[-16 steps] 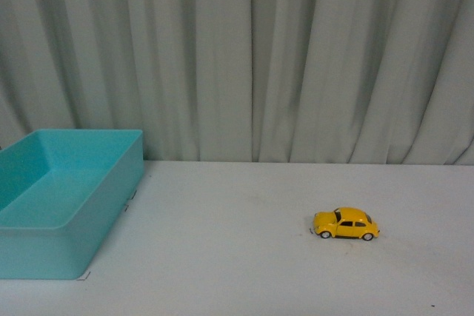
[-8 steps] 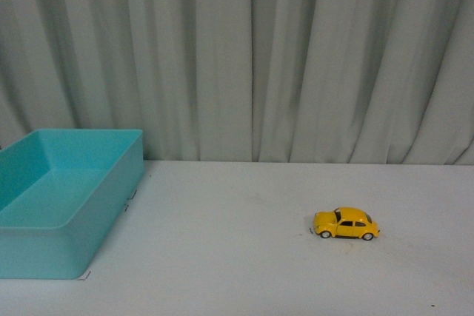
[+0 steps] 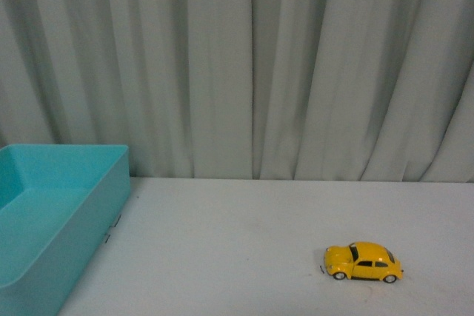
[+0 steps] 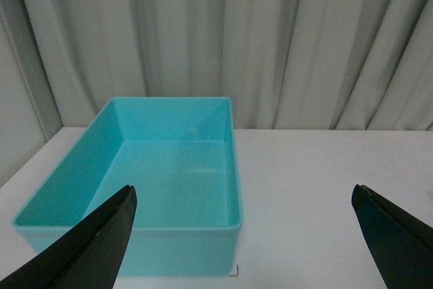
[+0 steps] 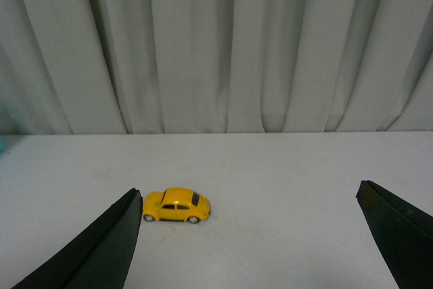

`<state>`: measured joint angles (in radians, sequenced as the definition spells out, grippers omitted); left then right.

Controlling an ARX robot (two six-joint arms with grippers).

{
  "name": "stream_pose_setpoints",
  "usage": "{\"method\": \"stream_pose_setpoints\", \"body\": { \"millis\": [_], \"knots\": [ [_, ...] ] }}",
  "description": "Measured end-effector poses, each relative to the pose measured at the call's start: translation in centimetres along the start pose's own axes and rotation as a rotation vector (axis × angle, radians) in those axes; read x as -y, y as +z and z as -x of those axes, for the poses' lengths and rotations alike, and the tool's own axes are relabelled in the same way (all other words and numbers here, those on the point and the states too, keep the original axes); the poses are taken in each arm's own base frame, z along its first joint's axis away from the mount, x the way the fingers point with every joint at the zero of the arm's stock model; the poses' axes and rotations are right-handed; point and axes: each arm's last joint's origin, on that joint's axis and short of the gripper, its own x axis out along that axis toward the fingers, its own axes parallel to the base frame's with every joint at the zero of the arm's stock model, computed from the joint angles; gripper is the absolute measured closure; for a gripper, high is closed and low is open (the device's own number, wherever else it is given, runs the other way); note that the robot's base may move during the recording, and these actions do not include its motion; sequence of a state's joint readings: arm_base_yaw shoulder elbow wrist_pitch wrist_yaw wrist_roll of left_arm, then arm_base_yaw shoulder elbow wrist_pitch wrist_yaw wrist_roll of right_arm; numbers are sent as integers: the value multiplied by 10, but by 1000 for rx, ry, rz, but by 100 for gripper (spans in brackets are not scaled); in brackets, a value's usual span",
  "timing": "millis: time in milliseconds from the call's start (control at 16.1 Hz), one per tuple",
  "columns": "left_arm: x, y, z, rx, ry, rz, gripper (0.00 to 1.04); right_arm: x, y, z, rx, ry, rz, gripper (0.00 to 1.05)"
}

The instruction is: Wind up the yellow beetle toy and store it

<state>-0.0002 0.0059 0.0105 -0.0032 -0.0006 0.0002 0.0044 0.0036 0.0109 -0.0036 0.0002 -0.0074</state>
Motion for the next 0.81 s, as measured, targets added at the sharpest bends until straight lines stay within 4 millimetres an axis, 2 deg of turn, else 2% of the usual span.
{"method": "stream_pose_setpoints", "body": {
  "millis": [807],
  "knots": [
    [0,0,0,-1,0,0,7,0,0,0,-1,0,0,7]
  ]
}}
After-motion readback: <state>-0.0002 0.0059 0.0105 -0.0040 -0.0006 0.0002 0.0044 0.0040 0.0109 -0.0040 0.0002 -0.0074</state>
